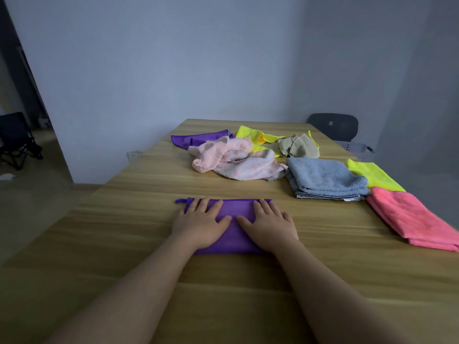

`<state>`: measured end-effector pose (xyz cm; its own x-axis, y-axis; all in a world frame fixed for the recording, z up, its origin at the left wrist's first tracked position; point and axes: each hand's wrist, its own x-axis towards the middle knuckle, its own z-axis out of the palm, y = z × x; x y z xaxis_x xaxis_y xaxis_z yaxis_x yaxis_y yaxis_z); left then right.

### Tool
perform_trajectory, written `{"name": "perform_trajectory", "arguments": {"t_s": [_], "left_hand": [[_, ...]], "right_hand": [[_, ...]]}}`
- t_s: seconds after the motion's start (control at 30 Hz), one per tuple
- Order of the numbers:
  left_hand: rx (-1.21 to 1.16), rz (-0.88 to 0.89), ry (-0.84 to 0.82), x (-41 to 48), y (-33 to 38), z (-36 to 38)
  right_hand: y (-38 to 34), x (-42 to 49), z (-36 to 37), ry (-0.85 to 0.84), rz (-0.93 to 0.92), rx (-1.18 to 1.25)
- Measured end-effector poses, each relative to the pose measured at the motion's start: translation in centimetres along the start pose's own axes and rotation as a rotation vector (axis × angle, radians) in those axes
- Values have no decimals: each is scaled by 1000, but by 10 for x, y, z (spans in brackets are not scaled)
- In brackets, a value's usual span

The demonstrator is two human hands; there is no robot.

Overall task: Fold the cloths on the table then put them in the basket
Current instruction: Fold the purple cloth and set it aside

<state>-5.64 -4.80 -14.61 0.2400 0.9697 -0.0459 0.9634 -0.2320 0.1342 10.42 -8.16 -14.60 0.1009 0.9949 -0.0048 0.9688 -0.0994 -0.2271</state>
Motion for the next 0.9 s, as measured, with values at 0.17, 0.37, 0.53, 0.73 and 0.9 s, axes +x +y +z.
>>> {"name": "perform_trajectory", "arguments": {"t_s": [0.17, 0.37, 0.53, 0.73, 0.9], "left_hand": [[-37, -44, -13, -10, -13, -1], [-117, -51, 37, -29, -18, 0], [-141, -206, 108, -42, 2, 3], [-262, -146, 103, -47, 9, -2], [-186, -3, 6, -47, -18, -7]], "right_hand": [[20, -18, 0, 27, 59, 34], [27, -40, -3, 252, 133, 129], [27, -46, -10, 370, 262, 33], [33, -44, -18, 239, 295, 83], [44, -41, -28, 144, 289, 293]]}}
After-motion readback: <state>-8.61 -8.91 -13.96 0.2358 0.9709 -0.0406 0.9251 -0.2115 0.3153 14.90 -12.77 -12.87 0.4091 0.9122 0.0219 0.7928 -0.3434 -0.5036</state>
